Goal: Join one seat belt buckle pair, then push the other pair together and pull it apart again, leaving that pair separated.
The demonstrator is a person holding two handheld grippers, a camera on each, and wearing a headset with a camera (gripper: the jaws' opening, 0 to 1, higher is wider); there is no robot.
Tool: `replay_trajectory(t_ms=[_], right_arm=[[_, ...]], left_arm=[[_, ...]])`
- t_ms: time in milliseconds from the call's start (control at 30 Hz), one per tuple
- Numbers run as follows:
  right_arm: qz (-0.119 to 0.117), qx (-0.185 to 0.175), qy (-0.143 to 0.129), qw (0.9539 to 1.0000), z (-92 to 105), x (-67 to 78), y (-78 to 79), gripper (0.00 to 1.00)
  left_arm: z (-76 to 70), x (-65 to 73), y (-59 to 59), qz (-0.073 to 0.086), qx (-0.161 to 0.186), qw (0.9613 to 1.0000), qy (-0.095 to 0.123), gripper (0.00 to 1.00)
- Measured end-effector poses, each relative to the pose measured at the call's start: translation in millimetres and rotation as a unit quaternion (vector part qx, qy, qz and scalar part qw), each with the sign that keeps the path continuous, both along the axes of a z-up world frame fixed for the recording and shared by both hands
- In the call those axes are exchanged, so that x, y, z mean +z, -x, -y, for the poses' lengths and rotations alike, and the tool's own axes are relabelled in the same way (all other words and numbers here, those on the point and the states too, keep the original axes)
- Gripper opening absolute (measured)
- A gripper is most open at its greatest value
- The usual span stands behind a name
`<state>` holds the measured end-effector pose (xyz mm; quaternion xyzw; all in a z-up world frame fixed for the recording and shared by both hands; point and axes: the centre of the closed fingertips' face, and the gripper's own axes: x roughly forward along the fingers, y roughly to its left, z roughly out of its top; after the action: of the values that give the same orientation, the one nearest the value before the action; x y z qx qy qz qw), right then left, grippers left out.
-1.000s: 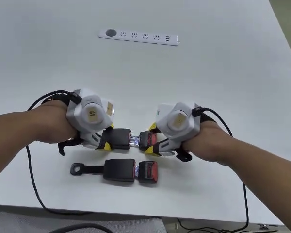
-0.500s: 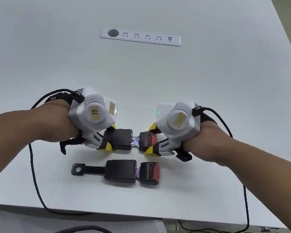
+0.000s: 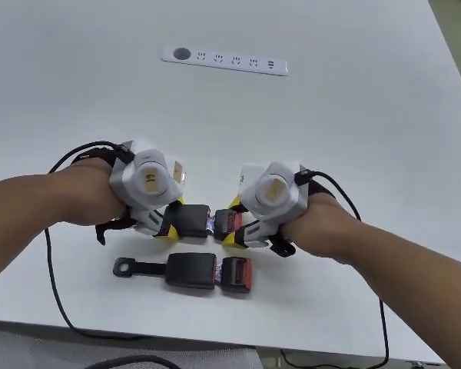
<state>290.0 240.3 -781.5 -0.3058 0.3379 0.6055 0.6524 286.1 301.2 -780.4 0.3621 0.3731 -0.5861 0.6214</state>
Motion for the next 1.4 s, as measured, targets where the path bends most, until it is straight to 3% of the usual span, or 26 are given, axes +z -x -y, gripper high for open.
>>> replay_trajectory(t_ms=[267, 433, 500, 667, 933, 1133, 1300, 1400], right_arm=[[0.004, 0.001, 0.012, 0.9999, 3.3, -1.0, -0.8, 0.31], [0.005, 0.000, 0.022, 0.9997, 15.8, -5.5, -3.1, 0.31], [0.010, 0.003, 0.021, 0.9997, 14.7, 1.7, 0.6, 0.32], [0.013, -0.005, 0.012, 0.9998, 17.4, -0.2, -0.8, 0.32], [0.011, -0.042, 0.022, 0.9988, 63.8, 2.3, -1.0, 0.33], [0.013, -0.046, 0.034, 0.9983, 97.7, -0.2, 2.5, 0.33], [0.011, -0.056, 0.045, 0.9974, 118.0, -4.8, -0.3, 0.33], [0.016, -0.062, 0.051, 0.9966, 125.4, 3.1, 3.2, 0.33]], left_arm=[[-0.8, -0.1, -0.4, 0.001, 0.010, 0.9999, 0.006, 0.32], [1.4, 2.9, 1.9, -0.001, 0.010, 0.9999, 0.005, 0.32], [2.0, 2.4, 1.4, -0.001, 0.000, 1.0000, 0.007, 0.32], [2.6, 2.5, 1.1, -0.004, 0.000, 1.0000, 0.005, 0.32], [2.0, 2.6, 0.8, -0.002, 0.002, 1.0000, 0.003, 0.33], [3.2, 5.0, 3.3, -0.004, -0.001, 1.0000, -0.003, 0.33], [2.8, 5.5, 3.7, -0.004, 0.004, 1.0000, -0.001, 0.33], [1.3, 4.2, 2.1, -0.007, 0.010, 0.9999, 0.000, 0.33]])
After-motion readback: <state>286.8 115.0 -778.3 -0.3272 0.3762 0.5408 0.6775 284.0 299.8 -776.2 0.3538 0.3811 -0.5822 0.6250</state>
